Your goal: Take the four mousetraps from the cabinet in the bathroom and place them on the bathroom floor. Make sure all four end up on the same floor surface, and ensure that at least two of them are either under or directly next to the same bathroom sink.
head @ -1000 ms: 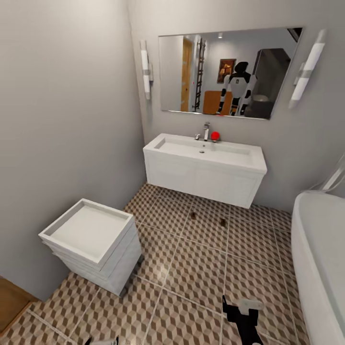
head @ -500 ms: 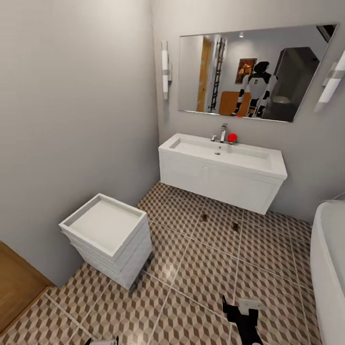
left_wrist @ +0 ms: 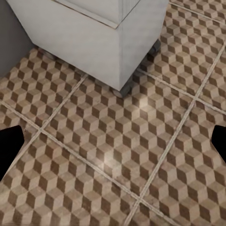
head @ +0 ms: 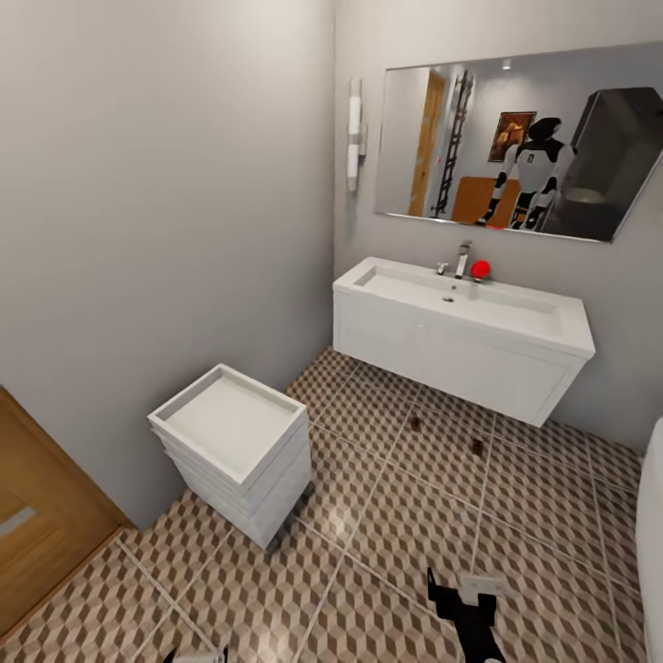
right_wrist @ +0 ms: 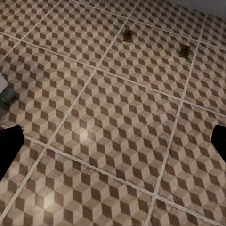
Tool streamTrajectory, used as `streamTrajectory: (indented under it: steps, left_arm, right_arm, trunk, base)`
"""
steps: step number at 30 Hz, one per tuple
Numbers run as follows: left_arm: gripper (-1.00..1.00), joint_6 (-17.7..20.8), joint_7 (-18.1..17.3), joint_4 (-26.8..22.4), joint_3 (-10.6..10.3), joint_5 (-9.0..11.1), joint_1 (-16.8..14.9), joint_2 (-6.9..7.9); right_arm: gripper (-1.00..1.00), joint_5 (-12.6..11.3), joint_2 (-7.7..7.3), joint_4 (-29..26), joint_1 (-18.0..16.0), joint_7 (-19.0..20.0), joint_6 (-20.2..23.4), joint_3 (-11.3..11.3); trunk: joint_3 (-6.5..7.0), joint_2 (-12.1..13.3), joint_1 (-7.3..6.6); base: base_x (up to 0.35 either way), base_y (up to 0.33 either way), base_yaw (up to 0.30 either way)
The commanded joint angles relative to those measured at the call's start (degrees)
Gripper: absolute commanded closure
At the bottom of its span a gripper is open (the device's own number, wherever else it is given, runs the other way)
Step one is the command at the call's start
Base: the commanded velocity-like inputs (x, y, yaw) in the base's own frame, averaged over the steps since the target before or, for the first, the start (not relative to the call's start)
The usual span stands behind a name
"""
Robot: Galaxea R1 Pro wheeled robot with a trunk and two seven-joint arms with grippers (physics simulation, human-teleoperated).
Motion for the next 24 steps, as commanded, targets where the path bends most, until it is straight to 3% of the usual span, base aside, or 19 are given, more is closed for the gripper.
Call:
streamTrajectory:
  steps: [1, 24]
  left_arm:
    - [-1.0, -0.32, 0.12, 0.24, -0.15, 0.12, -0.12, -0.01]
    - [-1.0, -0.28, 0.12, 0.24, -0.15, 0.12, -0.12, -0.01]
  right_arm:
    - [-1.0, -0.31, 0.01, 0.04, -0.04, -0.29, -0.14, 0.51]
    - [-1.0, -0.31, 0.01, 0.04, -0.04, -0.29, -0.14, 0.51]
  trunk:
    - [-0.11, -0.11, 0.03]
    - [-0.11, -0.11, 0.03]
  base:
    - [0.0, 0.0, 0.21]
    - [0.0, 0.0, 0.21]
